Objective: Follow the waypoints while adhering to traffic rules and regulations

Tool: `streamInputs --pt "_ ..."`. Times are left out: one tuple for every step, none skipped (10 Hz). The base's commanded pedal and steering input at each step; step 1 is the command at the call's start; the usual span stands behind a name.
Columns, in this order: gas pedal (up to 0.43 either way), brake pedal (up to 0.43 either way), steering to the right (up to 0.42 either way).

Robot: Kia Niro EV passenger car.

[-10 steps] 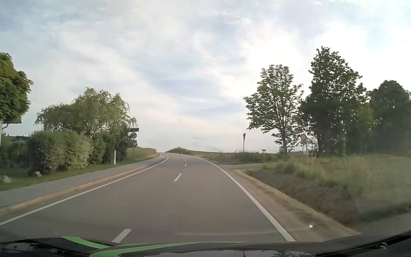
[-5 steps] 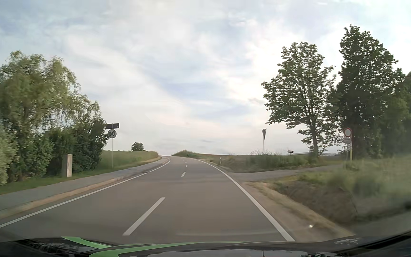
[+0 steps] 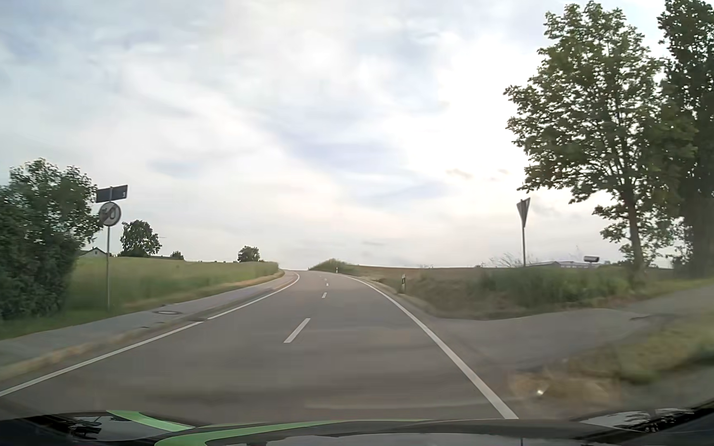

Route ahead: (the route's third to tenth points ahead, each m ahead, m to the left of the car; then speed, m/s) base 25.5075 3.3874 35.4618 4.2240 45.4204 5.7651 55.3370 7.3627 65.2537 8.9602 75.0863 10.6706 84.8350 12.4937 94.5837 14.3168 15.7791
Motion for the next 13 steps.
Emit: streamInputs --pt "0.28 0.0 -0.016" --pt "0.28 0.0 -0.015" --pt "0.28 0.0 -0.016" --pt "0.28 0.0 -0.016" --pt "0.287 0.0 -0.016" --pt "0.287 0.0 -0.016" --pt "0.287 0.0 -0.016" --pt "0.287 0.0 -0.016" --pt "0.287 0.0 -0.017" --pt "0.287 0.0 -0.017" --pt "0.287 0.0 -0.017" --pt "0.287 0.0 -0.016" --pt "0.287 0.0 -0.016"
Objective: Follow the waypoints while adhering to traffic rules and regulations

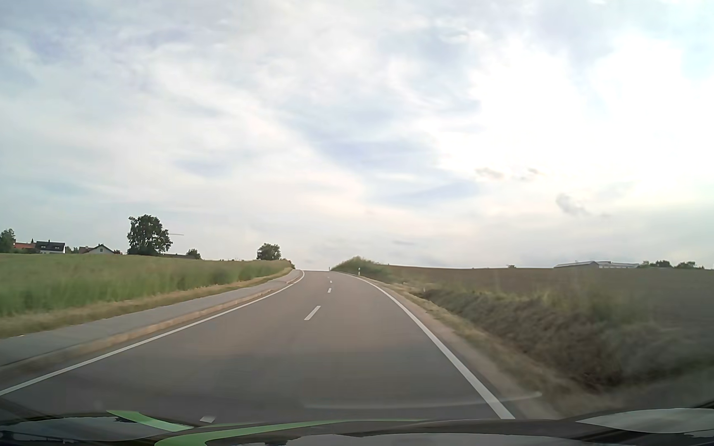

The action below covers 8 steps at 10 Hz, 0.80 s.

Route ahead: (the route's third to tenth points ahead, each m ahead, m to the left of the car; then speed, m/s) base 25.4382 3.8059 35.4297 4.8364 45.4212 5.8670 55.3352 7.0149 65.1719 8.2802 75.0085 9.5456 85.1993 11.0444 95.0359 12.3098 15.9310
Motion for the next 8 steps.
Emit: streamInputs --pt "0.287 0.0 -0.015" --pt "0.287 0.0 -0.015" --pt "0.287 0.0 -0.016" --pt "0.287 0.0 -0.016" --pt "0.287 0.0 -0.016" --pt "0.287 0.0 -0.016" --pt "0.287 0.0 -0.016" --pt "0.287 0.0 -0.016"
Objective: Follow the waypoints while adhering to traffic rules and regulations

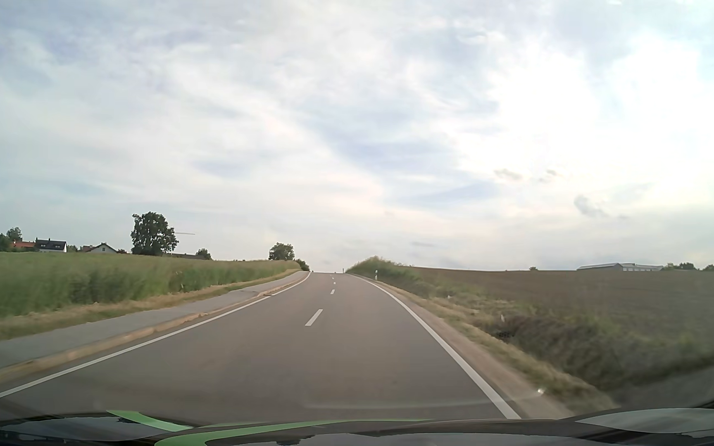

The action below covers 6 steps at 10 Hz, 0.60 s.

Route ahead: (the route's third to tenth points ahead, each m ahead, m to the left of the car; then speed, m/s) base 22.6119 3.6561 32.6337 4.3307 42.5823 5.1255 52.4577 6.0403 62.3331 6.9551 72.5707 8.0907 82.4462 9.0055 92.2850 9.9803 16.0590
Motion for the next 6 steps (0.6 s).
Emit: streamInputs --pt "0.287 0.0 -0.017" --pt "0.287 0.0 -0.016" --pt "0.299 0.0 -0.015" --pt "0.299 0.0 -0.013" --pt "0.299 0.0 -0.012" --pt "0.299 0.0 -0.012"
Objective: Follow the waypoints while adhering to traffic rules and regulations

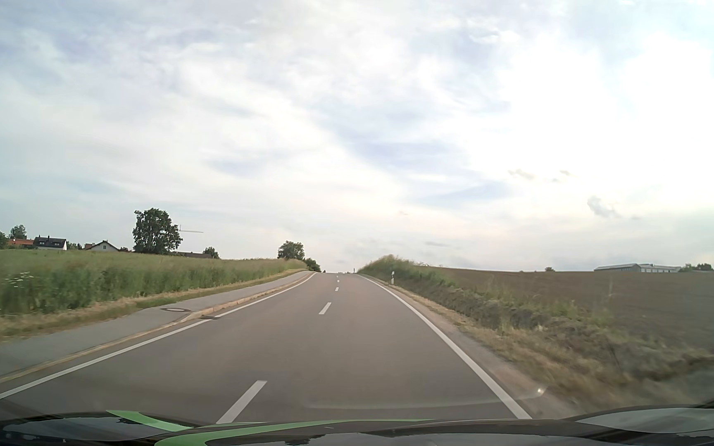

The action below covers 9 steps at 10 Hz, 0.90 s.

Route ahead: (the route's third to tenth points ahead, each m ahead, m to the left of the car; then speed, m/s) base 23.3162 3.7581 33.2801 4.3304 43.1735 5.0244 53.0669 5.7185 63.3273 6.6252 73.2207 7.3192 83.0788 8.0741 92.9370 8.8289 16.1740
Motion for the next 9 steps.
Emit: streamInputs --pt "0.299 0.0 -0.012" --pt "0.299 0.0 -0.012" --pt "0.299 0.0 -0.012" --pt "0.299 0.0 -0.012" --pt "0.299 0.0 -0.012" --pt "0.299 0.0 -0.012" --pt "0.299 0.0 -0.012" --pt "0.299 0.0 -0.011" --pt "0.299 0.0 -0.012"
